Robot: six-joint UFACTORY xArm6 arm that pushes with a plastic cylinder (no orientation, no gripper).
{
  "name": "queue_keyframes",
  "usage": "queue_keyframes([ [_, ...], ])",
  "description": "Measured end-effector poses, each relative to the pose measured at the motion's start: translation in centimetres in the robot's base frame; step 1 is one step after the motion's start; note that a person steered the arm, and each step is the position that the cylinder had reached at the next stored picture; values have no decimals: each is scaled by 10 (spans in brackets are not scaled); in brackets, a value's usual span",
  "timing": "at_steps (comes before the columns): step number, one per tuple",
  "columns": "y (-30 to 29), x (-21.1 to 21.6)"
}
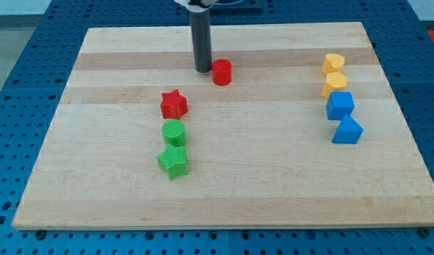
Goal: Move the red circle above the heart
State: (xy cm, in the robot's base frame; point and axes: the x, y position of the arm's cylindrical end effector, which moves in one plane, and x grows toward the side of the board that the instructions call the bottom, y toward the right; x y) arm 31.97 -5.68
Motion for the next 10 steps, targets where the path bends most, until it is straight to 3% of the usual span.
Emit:
queue_keyframes([
  [1, -34, 0],
  [3, -34, 26],
  [5, 4, -9],
  [10, 16, 12],
])
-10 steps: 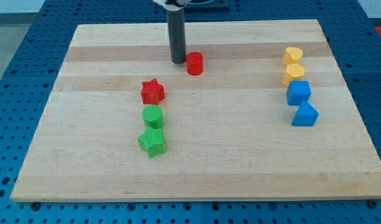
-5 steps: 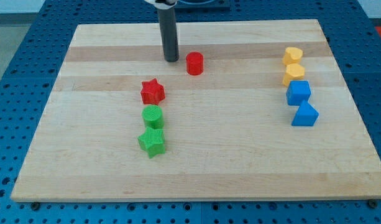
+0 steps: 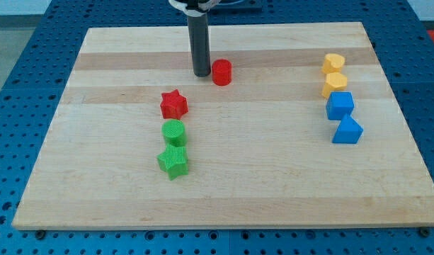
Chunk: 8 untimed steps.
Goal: Move the red circle above the heart
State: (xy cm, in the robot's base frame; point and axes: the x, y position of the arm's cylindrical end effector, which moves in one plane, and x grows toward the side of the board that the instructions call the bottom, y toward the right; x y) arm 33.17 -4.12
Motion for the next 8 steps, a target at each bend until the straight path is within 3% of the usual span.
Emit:
queue_keyframes([
  [3, 13, 63],
  [4, 18, 66],
  [6, 58, -27],
  [8, 71, -42],
])
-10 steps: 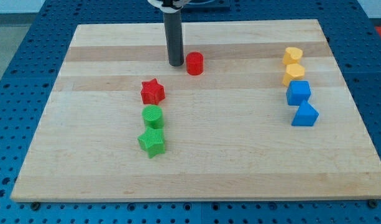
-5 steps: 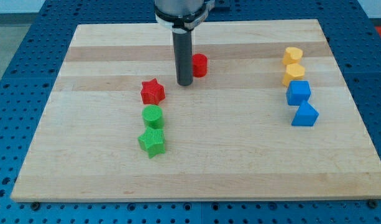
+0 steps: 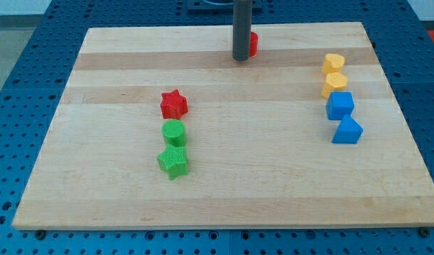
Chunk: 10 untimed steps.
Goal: Move the red circle above the heart
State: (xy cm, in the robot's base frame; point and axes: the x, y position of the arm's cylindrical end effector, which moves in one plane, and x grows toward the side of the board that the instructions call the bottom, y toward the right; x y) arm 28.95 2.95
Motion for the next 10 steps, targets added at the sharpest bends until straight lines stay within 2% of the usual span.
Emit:
queue_keyframes([
  [2, -50, 5],
  [3, -53, -19],
  [4, -31, -38],
  [10, 48, -38],
])
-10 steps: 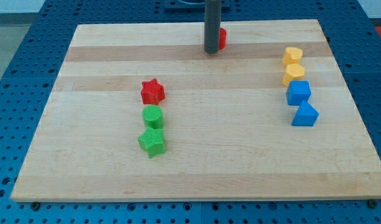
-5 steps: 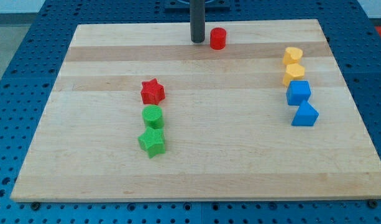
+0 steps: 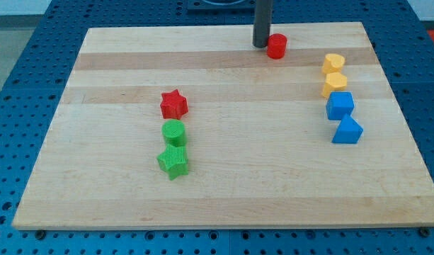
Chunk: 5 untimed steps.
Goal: Move the red circle above the heart
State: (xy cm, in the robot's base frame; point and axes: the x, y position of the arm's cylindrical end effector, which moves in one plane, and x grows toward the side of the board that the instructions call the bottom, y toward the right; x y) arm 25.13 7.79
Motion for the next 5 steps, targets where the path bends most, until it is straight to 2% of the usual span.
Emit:
queue_keyframes([
  [2, 30, 0],
  [3, 27, -3],
  [4, 2, 0],
  [5, -2, 41],
])
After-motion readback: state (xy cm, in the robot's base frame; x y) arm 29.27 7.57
